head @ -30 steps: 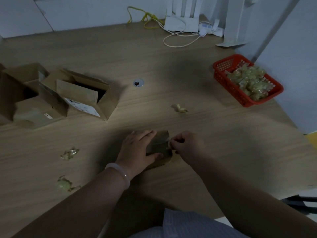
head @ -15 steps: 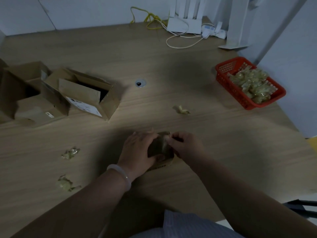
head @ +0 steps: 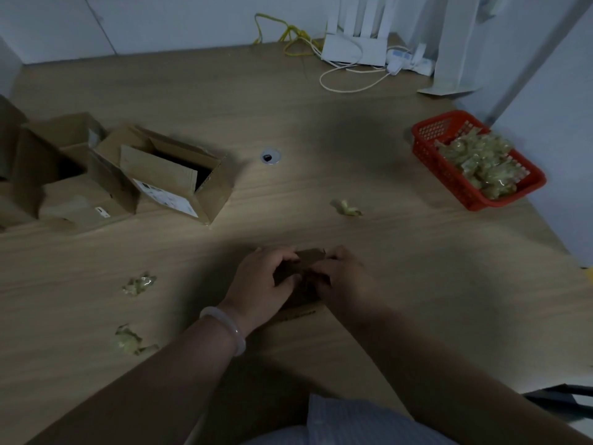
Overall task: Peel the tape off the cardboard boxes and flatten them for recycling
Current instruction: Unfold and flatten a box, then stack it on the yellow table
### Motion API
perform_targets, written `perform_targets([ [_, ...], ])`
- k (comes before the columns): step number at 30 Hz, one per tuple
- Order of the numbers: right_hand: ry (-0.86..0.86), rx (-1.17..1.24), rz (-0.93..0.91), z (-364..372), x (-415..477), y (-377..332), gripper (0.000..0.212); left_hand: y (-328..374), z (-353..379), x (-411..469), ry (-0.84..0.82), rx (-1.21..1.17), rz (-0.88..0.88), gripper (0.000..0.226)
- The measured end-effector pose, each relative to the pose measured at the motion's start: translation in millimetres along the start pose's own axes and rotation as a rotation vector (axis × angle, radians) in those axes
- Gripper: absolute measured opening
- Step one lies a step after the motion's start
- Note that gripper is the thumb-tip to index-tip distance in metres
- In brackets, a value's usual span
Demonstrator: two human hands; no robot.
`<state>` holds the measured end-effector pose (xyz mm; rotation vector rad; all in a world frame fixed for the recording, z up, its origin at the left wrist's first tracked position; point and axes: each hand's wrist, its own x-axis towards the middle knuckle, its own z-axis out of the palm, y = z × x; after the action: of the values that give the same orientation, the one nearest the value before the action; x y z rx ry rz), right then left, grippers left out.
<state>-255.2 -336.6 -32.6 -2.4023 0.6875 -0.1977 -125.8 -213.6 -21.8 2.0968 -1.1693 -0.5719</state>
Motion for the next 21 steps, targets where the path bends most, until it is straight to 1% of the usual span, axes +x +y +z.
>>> perform_targets([
  [1,0.002,-0.073,-0.039,1.0,-3.0,2.1,0.016,0.0,-0.3,-0.3,-0.014,-0.010,-0.020,0.034],
  [3,0.059,-0.194,-0.119,1.7,-9.1,6.6,0.020,-0.3,-1.5,-0.7,-0.043,0.000,-0.042,0.045],
  [5,0.124,-0.243,-0.177,1.6,-15.6,10.6,0.023,-0.8,-2.7,-1.2,-0.055,0.029,-0.026,0.054],
  [7,0.119,-0.240,-0.175,2.2,-21.5,15.7,0.035,-0.8,-3.2,-1.6,-0.059,0.062,0.000,0.058],
  [9,0.074,-0.145,-0.133,1.7,-25.1,19.4,0.044,-1.2,-3.1,-2.6,-0.058,0.103,0.026,0.058],
  [11,0.061,-0.011,-0.077,0.6,-26.1,20.1,0.046,-3.1,-3.1,-3.1,-0.054,0.139,0.060,0.056],
  [12,0.068,0.006,-0.069,1.0,-25.7,19.4,0.046,-4.0,-3.2,-3.1,-0.051,0.153,0.070,0.055],
  [15,0.036,-0.089,-0.085,3.5,-24.6,16.4,0.049,-5.1,-2.9,-2.7,-0.062,0.203,0.088,0.054],
  [19,-0.021,-0.375,-0.062,6.0,-29.8,18.6,0.064,-5.0,0.5,-3.8,-0.083,0.351,0.146,0.048],
  [21,0.000,-0.350,-0.047,12.3,-33.8,19.7,0.064,-4.8,2.2,-5.5,-0.072,0.424,0.177,0.046],
])
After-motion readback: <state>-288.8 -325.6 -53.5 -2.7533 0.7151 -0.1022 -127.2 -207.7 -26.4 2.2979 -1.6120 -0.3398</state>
